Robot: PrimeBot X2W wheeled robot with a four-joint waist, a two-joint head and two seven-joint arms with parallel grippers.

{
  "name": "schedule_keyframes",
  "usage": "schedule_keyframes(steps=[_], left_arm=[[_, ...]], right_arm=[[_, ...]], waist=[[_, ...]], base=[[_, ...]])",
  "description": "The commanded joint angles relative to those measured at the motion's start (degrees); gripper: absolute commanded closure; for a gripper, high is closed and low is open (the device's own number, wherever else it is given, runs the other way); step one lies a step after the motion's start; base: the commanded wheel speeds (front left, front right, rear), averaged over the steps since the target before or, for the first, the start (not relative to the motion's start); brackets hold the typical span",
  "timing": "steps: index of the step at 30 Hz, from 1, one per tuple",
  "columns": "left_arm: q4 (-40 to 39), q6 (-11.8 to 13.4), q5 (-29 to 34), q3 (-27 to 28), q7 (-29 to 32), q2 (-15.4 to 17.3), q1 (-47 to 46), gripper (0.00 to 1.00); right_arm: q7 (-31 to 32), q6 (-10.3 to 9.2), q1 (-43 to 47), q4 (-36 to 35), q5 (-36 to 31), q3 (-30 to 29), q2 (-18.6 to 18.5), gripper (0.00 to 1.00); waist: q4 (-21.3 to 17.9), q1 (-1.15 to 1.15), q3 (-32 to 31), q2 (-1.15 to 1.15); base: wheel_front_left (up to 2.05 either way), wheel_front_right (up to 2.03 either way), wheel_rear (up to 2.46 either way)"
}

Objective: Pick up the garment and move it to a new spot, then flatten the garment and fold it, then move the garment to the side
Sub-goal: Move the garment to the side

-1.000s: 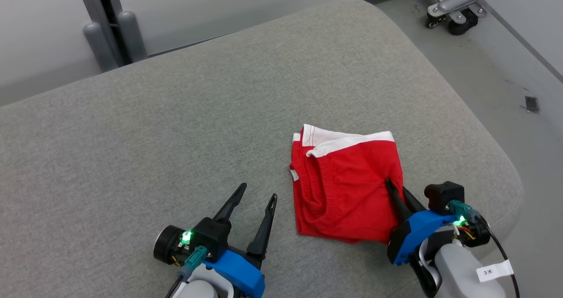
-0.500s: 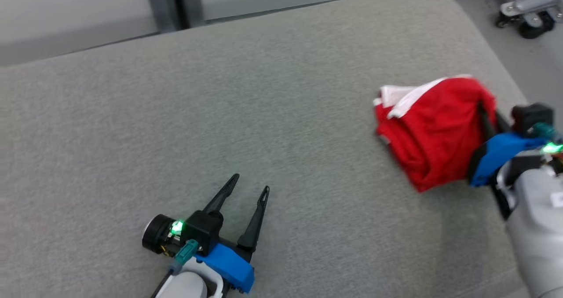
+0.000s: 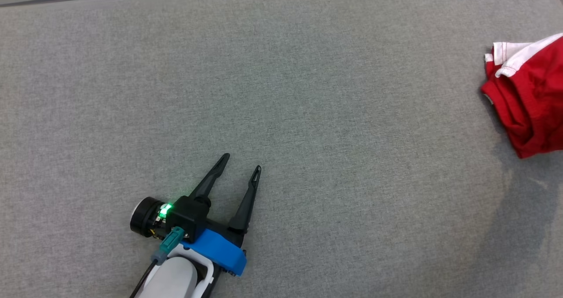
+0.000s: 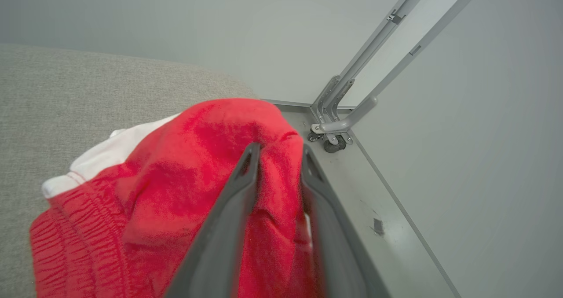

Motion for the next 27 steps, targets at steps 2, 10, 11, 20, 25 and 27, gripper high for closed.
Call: schedule_keyframes(steps=[2,10,11,20,25,27], left_arm=[[1.2,0.1,0.1,1.2,0.2,1.3,-0.1,0.0],[0.7,0.3,0.7,5.6,0.1,-0.5,1.2,0.0],[0.8,0.5,0.7,6.5,0.1,-0.7,1.5,0.0],[0.7,2.1,0.3,15.8,0.1,-2.0,4.1,0.0],[0.9,2.4,0.4,21.1,0.1,-2.9,6.2,0.0],[1.2,2.4,0.8,22.6,0.1,-3.3,7.0,0.0]], right_arm=[[-1.0,-0.02,-0.8,-2.7,-3.2,-4.1,1.8,0.0],[-6.8,-0.02,-1.9,-5.1,-3.6,-3.6,10.0,0.0],[-6.9,-0.02,-1.7,-6.6,-2.0,-1.2,11.1,0.0],[-6.8,-0.01,11.3,-17.9,17.1,17.1,14.6,0.0],[-6.8,-0.01,20.4,-21.2,25.8,24.6,14.8,0.0],[-6.8,-0.02,23.4,-21.4,28.2,27.1,14.8,0.0]], waist=[[0.3,0.0,0.1,0.0],[0.9,0.0,-3.3,0.0],[1.2,0.0,-4.0,0.0],[4.1,0.0,-9.5,0.0],[6.6,0.0,-12.5,0.0],[7.4,0.0,-13.5,0.0]], base=[[0.0,0.0,0.0],[0.0,0.0,0.0],[0.0,0.0,0.0],[0.0,0.0,0.0],[0.0,0.0,0.0],[0.0,0.0,0.0]])
